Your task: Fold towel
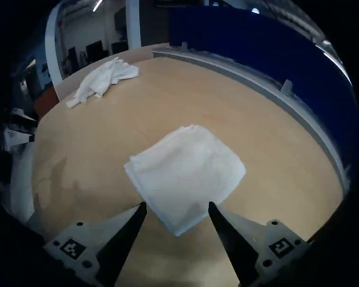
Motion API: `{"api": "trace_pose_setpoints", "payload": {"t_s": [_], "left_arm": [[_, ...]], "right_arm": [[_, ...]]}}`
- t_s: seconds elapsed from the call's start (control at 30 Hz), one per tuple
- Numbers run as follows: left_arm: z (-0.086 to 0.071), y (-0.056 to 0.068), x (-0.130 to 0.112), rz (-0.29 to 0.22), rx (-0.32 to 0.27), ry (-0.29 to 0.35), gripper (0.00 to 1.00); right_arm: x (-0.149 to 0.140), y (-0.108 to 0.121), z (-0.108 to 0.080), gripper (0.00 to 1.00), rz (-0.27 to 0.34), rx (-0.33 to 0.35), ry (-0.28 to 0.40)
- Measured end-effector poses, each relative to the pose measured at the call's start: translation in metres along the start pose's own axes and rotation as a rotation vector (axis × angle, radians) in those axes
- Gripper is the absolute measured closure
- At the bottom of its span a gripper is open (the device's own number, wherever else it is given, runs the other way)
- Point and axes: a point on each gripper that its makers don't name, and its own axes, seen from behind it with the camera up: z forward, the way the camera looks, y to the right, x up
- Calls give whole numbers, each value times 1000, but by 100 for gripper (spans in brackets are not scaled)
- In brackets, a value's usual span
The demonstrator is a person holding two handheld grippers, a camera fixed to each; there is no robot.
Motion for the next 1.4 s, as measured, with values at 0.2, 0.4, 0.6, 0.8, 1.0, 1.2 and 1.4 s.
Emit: {"api": "trace_pose_setpoints", "payload": {"t_s": [0.2, 0.4, 0.6, 0.8, 1.0, 1.2, 1.4], "left_arm": [[2, 6, 0, 6, -8, 0, 6], [3, 8, -3, 8, -11, -5, 6], [3, 9, -5, 7, -12, -9, 6], [5, 10, -7, 6, -13, -13, 6], [6, 12, -7, 11, -15, -13, 5], [6, 12, -6, 10, -15, -14, 6], [4, 14, -4, 13, -17, -12, 6]], "right_arm": [[-22, 4, 1, 0, 34, -26, -29], [-37, 1, 9, 17, 64, -21, -48], [-39, 1, 10, 54, 102, -17, -42], [-39, 0, 6, 82, 116, -10, -43], [-39, 6, 9, 92, 135, -24, -37], [-36, 5, 7, 94, 126, -9, -26], [-26, 5, 2, 95, 97, -13, -2]]}}
